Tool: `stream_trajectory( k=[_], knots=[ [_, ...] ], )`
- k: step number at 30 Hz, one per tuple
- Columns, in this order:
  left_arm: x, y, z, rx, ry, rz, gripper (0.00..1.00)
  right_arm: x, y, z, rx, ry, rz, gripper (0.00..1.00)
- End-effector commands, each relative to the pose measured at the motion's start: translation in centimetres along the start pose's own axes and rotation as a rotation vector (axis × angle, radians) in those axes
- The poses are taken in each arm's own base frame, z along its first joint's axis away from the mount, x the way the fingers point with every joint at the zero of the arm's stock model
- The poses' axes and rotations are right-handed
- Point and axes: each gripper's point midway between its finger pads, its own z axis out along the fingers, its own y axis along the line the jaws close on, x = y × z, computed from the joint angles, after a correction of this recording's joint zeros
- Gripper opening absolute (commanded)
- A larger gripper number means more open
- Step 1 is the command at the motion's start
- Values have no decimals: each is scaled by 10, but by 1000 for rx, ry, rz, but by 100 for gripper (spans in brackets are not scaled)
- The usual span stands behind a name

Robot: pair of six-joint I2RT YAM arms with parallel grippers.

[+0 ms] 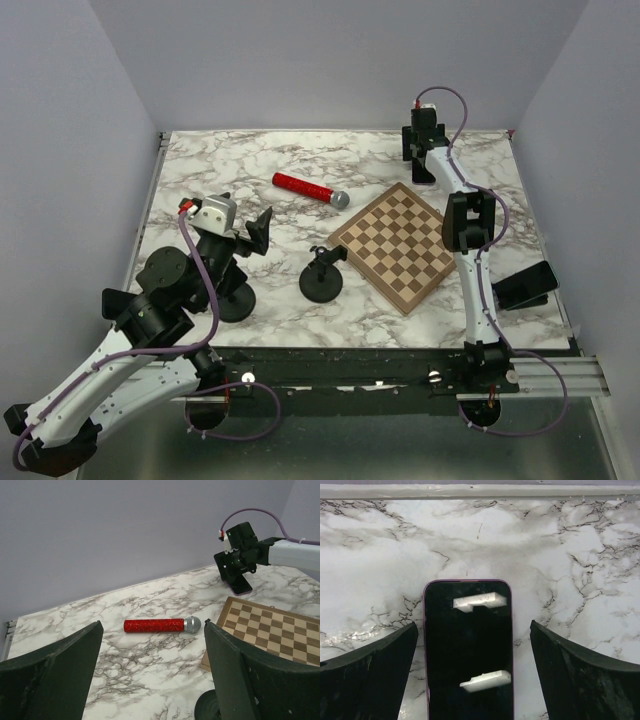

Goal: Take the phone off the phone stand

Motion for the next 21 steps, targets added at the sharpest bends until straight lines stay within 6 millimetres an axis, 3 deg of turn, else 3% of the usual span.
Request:
stream_trajectory(
  k=[1,7,13,17,21],
  knots=[
    [5,0,3,-13,4,4,93,5,5,2,-43,23,-23,100],
    [10,2,5,-31,7,18,93,-40,-4,-34,-47,-38,36,100],
    [12,4,7,-45,13,30,93,-74,-17,-106,-54,-74,189,100],
    [11,7,5,-62,0,30,93,-70,-17,-153,-126,-70,307,100],
    [9,13,3,-84,-18,29,94,-62,9,-200,-311,-81,354,100]
  ],
)
